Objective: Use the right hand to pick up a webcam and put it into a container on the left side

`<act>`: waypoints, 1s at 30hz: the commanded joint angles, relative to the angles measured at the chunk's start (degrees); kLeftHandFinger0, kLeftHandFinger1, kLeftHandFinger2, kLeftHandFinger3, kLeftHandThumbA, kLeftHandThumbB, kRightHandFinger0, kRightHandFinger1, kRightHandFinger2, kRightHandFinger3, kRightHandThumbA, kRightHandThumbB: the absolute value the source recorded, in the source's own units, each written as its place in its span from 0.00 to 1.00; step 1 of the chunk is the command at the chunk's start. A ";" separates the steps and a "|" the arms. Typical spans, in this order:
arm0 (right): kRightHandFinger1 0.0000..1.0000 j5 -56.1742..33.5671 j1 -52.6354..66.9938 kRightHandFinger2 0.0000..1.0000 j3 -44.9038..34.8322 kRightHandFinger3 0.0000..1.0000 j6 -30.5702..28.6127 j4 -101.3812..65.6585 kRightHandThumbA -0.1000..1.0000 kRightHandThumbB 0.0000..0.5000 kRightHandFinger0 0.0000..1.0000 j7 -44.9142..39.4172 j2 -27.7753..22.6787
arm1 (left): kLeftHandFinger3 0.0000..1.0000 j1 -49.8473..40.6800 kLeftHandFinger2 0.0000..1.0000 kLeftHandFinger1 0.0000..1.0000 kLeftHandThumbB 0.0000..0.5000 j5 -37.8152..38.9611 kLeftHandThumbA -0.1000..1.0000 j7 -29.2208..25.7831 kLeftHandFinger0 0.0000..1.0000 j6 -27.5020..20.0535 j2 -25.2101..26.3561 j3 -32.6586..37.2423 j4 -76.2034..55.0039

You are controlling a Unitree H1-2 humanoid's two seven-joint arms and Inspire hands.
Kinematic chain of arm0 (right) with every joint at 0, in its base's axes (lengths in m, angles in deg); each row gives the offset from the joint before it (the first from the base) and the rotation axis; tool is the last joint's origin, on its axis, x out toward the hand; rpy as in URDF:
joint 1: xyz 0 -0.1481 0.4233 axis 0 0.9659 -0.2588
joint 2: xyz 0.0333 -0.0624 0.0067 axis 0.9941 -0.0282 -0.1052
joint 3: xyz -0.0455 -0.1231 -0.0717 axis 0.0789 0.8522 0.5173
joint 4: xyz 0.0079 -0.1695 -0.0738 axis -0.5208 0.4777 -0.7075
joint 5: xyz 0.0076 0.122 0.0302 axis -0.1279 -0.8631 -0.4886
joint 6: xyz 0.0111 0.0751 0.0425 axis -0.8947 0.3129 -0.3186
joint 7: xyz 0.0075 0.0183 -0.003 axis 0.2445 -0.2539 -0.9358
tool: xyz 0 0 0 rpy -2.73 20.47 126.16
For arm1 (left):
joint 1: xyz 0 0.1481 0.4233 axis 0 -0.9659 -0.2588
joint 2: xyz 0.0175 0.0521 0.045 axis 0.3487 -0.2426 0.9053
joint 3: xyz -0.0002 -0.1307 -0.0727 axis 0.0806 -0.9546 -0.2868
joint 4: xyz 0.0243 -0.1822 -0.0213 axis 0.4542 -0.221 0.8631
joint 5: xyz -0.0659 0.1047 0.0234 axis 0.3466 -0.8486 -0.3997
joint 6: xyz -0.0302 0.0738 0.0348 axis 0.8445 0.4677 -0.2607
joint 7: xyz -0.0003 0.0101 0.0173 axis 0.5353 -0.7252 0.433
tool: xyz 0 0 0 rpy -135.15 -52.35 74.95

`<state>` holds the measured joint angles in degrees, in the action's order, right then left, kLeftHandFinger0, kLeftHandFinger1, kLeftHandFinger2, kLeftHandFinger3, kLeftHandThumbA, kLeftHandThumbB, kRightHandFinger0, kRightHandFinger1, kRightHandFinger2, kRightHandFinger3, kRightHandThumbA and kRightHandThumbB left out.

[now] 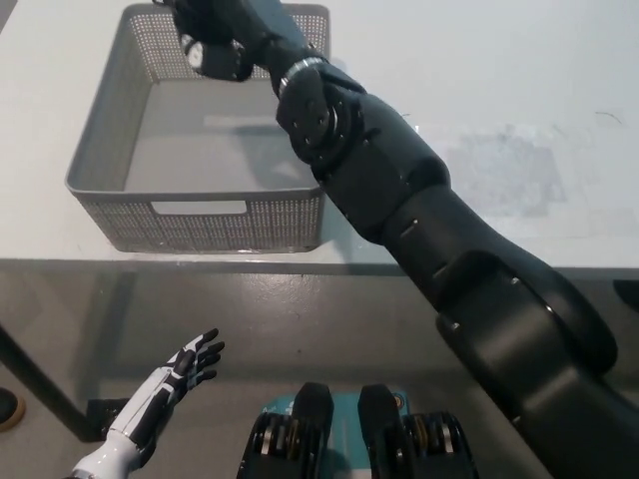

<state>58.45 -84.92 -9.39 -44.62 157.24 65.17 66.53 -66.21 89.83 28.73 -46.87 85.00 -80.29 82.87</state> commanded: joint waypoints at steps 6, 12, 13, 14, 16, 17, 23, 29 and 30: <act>1.00 -2.14 -5.30 1.00 0.24 1.00 -6.42 2.28 0.44 0.76 1.00 -4.68 -0.69 | 1.00 0.73 1.00 1.00 0.58 -1.16 1.00 0.34 1.00 -0.99 1.05 0.36 -0.87; 1.00 -2.43 -4.90 1.00 0.41 1.00 -5.80 1.09 0.71 0.95 1.00 -9.11 -1.85 | 1.00 1.20 1.00 1.00 0.60 -1.33 1.00 0.47 1.00 -1.06 1.09 0.41 -0.66; 1.00 -2.21 -4.86 1.00 0.60 1.00 -5.72 0.95 0.72 0.95 1.00 -9.17 -1.95 | 1.00 1.20 1.00 1.00 0.60 -1.42 1.00 0.42 1.00 -1.01 1.11 0.40 -0.70; 1.00 -1.95 -4.73 1.00 0.83 1.00 -5.45 0.62 0.77 0.97 1.00 -9.38 -2.15 | 1.00 1.11 1.00 1.00 0.59 -1.43 1.00 0.43 1.00 -1.02 1.11 0.39 -0.92; 1.00 -1.99 -4.40 1.00 0.75 1.00 -5.38 0.17 0.79 0.96 1.00 -9.64 -2.50 | 1.00 1.03 1.00 1.00 0.59 -1.32 1.00 0.50 1.00 -0.54 1.08 0.37 -1.18; 1.00 -1.84 -4.33 1.00 0.84 1.00 -5.63 0.11 0.79 0.96 1.00 -9.43 -2.64 | 1.00 1.04 1.00 1.00 0.60 -1.20 1.00 0.58 1.00 -0.34 1.06 0.37 -1.28; 1.00 -1.47 -4.71 1.00 1.10 1.00 -5.30 -0.17 0.92 0.95 1.00 -9.43 -3.44 | 1.00 1.49 1.00 1.00 0.58 -1.18 1.00 0.63 1.00 -0.84 1.11 0.32 -0.80; 1.00 -2.63 -4.34 1.00 -0.16 1.00 -6.60 -2.47 1.00 0.92 1.00 -9.16 -5.31 | 1.00 1.57 1.00 1.00 0.59 -1.34 1.00 0.63 1.00 -0.82 1.10 0.43 -0.71; 1.00 -2.65 -4.38 1.00 -0.35 1.00 -6.57 -3.67 1.00 0.90 1.00 -9.11 -6.08 | 1.00 1.65 1.00 1.00 0.59 -1.32 1.00 0.62 1.00 -0.92 1.09 0.42 -0.57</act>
<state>57.31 -85.35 -8.73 -48.62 157.48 56.49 62.60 -65.50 88.81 28.76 -46.84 85.00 -80.08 82.86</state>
